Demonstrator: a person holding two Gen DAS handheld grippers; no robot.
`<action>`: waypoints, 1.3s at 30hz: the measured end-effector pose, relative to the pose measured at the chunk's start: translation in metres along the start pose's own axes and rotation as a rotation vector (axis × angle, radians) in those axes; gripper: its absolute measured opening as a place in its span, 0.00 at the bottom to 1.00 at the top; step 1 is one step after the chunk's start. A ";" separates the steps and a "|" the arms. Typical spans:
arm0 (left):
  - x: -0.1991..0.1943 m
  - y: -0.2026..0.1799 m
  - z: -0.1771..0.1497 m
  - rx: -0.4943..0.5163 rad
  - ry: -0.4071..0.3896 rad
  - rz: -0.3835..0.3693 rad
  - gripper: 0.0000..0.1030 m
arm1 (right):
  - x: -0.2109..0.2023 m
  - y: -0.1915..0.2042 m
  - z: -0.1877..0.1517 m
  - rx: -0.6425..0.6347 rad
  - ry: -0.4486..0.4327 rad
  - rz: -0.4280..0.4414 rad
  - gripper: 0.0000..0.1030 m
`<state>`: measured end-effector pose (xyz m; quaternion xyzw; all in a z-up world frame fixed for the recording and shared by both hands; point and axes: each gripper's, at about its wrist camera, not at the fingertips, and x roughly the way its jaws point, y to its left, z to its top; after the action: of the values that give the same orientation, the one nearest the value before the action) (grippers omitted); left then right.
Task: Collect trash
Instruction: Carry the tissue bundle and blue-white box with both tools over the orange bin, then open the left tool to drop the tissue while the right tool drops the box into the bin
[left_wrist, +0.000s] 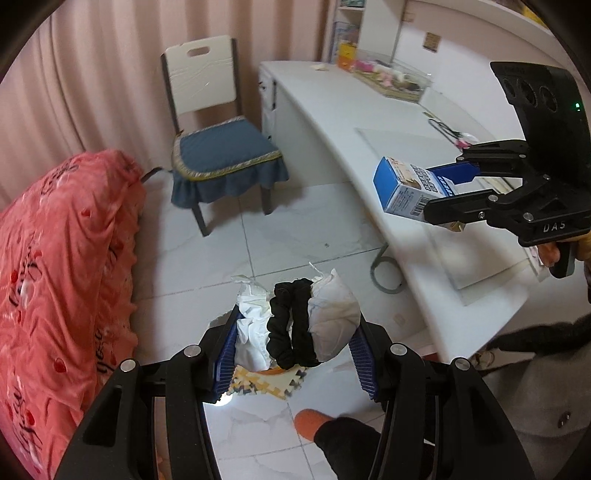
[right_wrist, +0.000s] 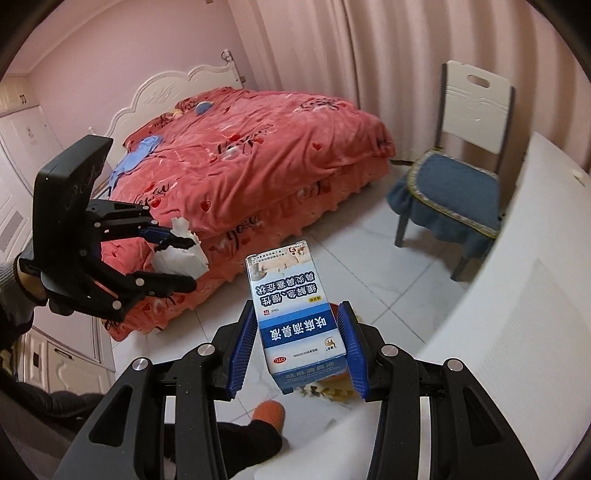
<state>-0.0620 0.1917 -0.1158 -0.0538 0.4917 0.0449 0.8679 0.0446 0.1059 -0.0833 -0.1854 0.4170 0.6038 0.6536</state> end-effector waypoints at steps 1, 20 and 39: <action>0.005 0.008 -0.001 -0.011 0.006 -0.001 0.53 | 0.010 0.001 0.005 0.000 0.006 0.001 0.43; 0.127 0.077 -0.017 -0.036 0.135 -0.093 0.61 | 0.153 -0.021 0.021 0.093 0.141 0.005 0.44; 0.125 0.097 -0.022 -0.044 0.153 -0.056 0.75 | 0.211 -0.023 0.024 0.116 0.195 0.030 0.44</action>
<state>-0.0287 0.2881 -0.2393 -0.0899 0.5540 0.0272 0.8272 0.0581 0.2528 -0.2375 -0.1988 0.5156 0.5673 0.6106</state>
